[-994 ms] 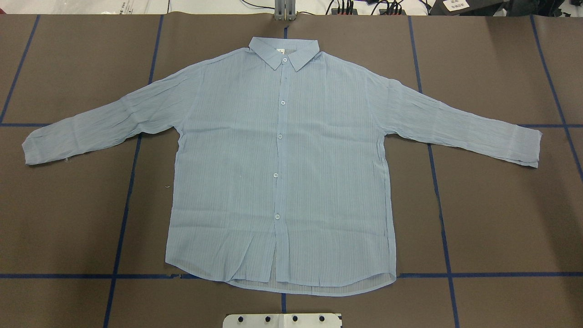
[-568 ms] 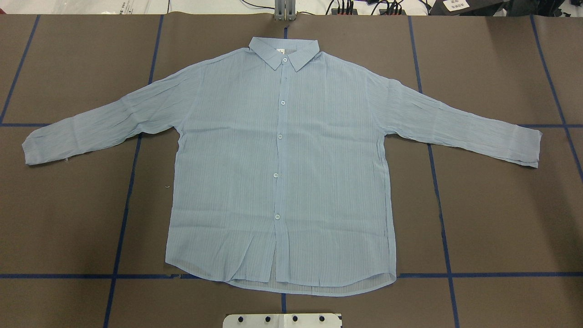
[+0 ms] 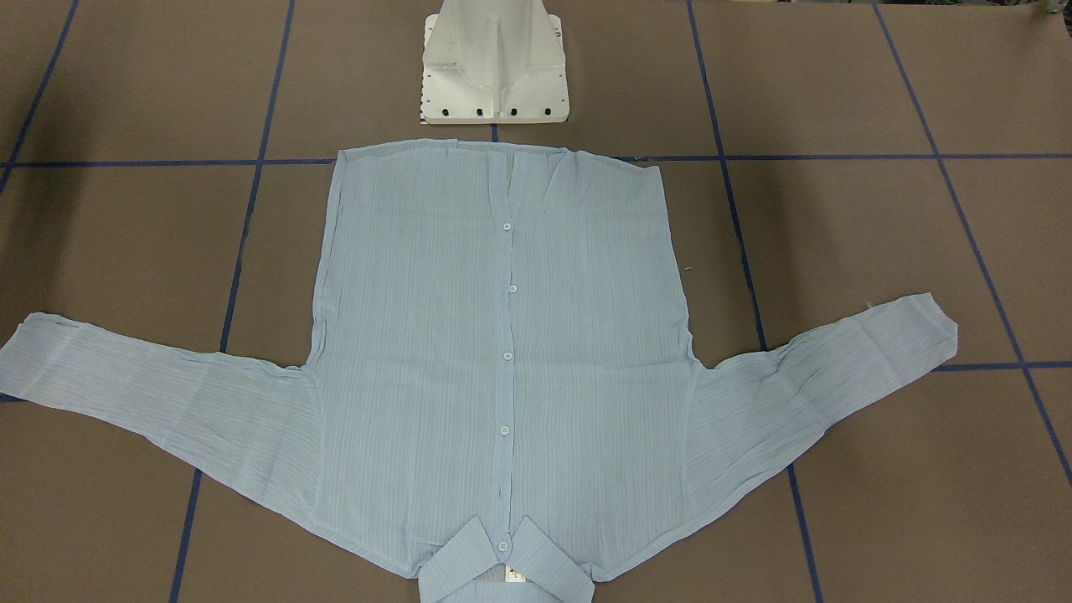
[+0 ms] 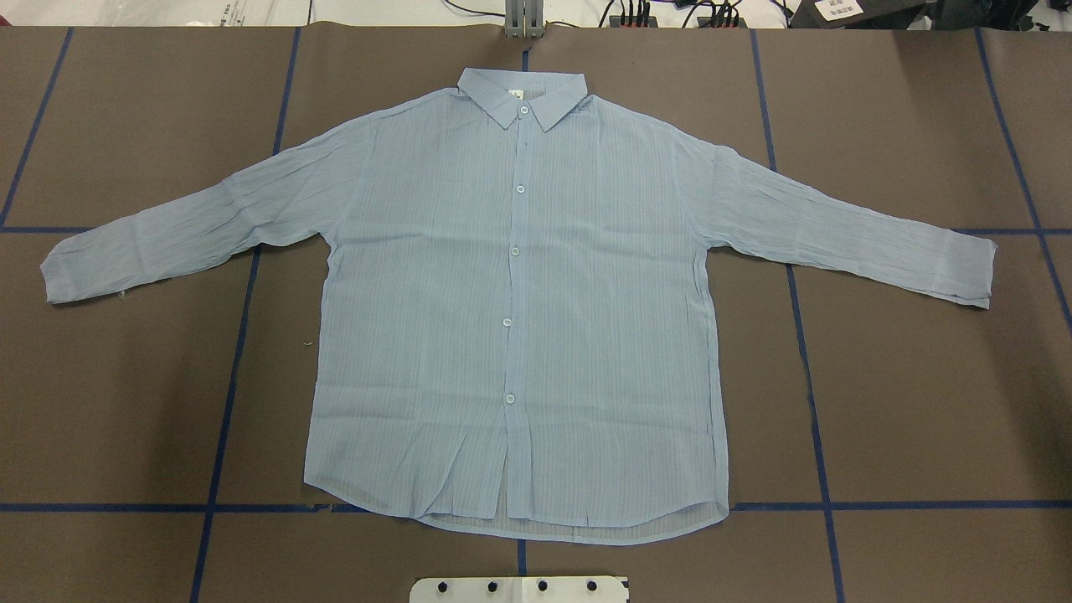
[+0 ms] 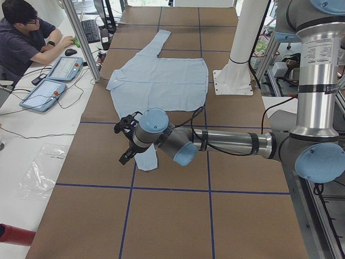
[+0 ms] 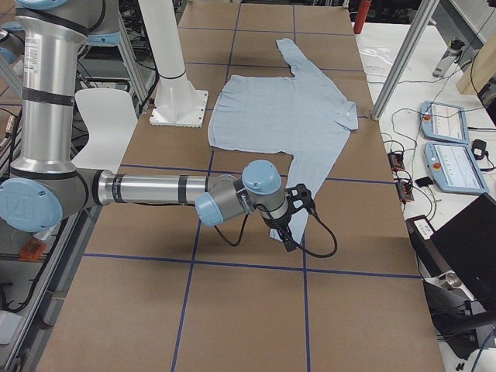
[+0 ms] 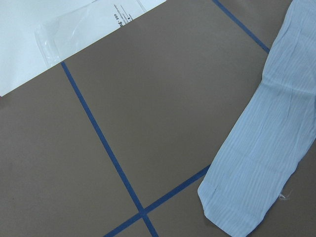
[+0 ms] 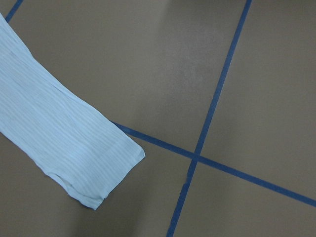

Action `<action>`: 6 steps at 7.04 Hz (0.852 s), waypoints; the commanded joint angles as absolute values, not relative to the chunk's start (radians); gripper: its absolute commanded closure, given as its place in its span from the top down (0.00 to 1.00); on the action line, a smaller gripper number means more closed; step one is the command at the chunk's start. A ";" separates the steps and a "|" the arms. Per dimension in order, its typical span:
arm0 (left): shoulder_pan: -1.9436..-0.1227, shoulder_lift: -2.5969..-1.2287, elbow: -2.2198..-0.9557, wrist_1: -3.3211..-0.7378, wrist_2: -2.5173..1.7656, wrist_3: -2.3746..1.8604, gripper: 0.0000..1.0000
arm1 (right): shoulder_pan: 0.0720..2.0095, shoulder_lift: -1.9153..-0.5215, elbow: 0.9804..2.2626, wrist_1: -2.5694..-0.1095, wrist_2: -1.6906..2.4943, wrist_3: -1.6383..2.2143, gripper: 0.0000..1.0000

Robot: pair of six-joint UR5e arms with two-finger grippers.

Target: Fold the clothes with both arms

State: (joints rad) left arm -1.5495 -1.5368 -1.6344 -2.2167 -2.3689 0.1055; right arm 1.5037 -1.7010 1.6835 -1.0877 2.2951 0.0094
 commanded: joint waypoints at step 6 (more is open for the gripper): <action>-1.551 -1.534 -1.588 -2.309 -2.414 0.104 1.00 | 1.066 -1.652 1.381 -0.525 1.999 1.060 0.74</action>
